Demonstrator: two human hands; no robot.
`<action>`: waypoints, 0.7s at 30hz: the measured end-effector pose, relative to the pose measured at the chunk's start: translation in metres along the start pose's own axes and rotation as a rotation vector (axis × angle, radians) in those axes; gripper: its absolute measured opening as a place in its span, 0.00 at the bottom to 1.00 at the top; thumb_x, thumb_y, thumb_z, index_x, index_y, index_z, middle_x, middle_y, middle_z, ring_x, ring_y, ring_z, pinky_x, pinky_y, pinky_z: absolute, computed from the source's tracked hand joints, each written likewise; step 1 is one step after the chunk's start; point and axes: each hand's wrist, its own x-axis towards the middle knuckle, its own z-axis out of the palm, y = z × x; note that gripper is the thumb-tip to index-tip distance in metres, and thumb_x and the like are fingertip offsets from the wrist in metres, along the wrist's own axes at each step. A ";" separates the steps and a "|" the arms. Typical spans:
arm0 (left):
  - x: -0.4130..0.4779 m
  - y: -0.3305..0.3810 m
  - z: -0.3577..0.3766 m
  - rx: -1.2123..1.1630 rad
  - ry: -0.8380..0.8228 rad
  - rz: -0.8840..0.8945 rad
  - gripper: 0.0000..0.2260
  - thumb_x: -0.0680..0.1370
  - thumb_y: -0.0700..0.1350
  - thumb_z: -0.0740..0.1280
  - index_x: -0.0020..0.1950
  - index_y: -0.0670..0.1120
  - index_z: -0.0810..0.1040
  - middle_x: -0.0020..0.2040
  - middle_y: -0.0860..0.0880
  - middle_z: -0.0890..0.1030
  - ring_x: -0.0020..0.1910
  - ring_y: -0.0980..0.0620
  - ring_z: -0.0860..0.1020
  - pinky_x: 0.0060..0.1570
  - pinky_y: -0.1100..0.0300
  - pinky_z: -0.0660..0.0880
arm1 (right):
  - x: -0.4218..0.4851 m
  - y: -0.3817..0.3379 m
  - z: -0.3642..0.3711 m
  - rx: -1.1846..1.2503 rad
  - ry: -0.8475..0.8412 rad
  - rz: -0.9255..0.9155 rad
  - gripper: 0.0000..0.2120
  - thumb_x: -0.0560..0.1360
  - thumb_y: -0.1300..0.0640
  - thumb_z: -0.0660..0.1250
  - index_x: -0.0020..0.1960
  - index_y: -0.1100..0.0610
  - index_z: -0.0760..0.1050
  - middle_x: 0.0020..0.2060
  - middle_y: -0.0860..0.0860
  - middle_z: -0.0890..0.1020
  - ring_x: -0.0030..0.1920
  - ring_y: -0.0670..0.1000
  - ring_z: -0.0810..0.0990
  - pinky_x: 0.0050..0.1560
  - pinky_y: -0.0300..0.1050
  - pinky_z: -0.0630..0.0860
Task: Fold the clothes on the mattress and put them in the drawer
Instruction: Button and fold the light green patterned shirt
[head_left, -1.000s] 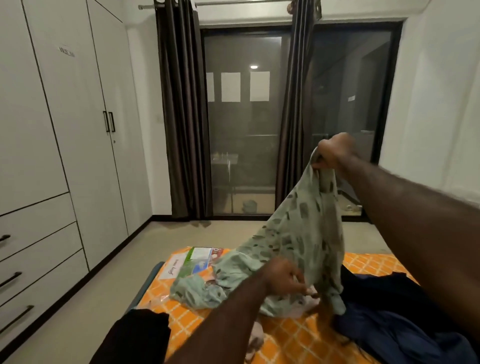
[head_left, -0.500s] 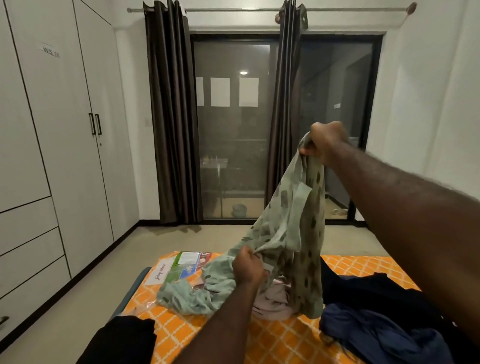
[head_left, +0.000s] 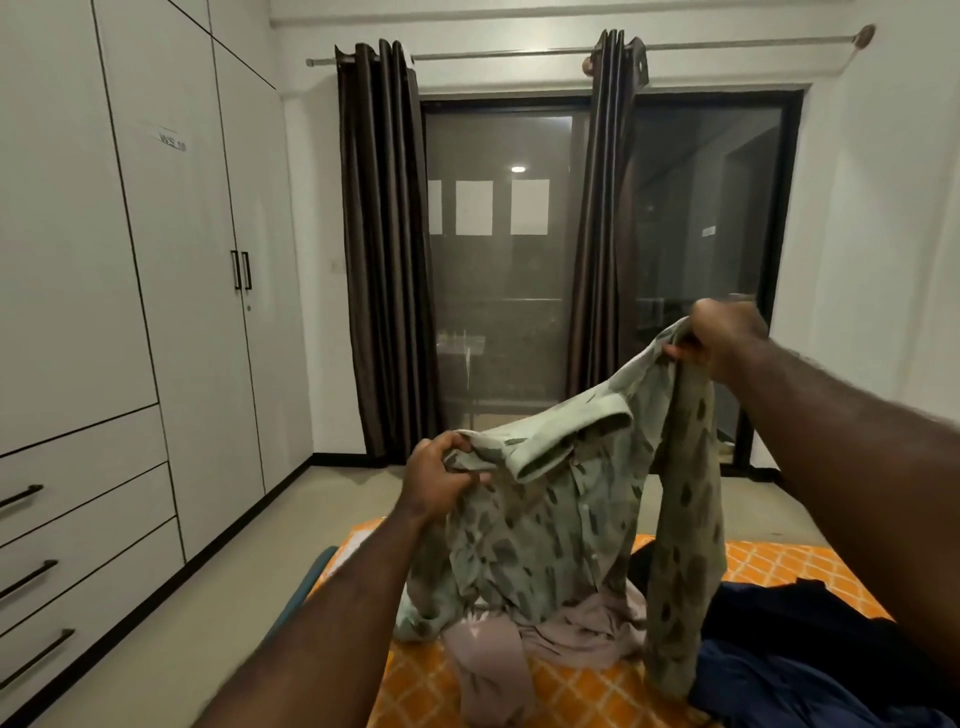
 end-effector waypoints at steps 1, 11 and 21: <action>0.002 -0.002 -0.005 0.040 -0.009 0.012 0.19 0.64 0.48 0.83 0.50 0.52 0.81 0.48 0.50 0.76 0.46 0.55 0.76 0.43 0.72 0.71 | 0.000 0.001 -0.001 -0.006 -0.003 0.011 0.04 0.78 0.65 0.63 0.52 0.61 0.75 0.54 0.61 0.79 0.47 0.61 0.85 0.34 0.51 0.84; 0.019 -0.006 -0.038 0.065 0.251 0.071 0.08 0.68 0.43 0.82 0.45 0.46 0.88 0.49 0.47 0.77 0.45 0.57 0.74 0.48 0.66 0.72 | -0.006 0.011 -0.011 -0.024 0.026 0.022 0.10 0.77 0.67 0.62 0.57 0.65 0.76 0.53 0.63 0.81 0.45 0.61 0.85 0.34 0.52 0.84; 0.014 0.010 -0.057 -0.243 0.104 -0.007 0.09 0.70 0.41 0.80 0.50 0.47 0.88 0.45 0.55 0.87 0.46 0.60 0.84 0.56 0.54 0.81 | -0.019 0.016 -0.025 -0.262 0.001 0.043 0.08 0.78 0.65 0.65 0.56 0.65 0.76 0.53 0.64 0.81 0.47 0.65 0.85 0.22 0.52 0.81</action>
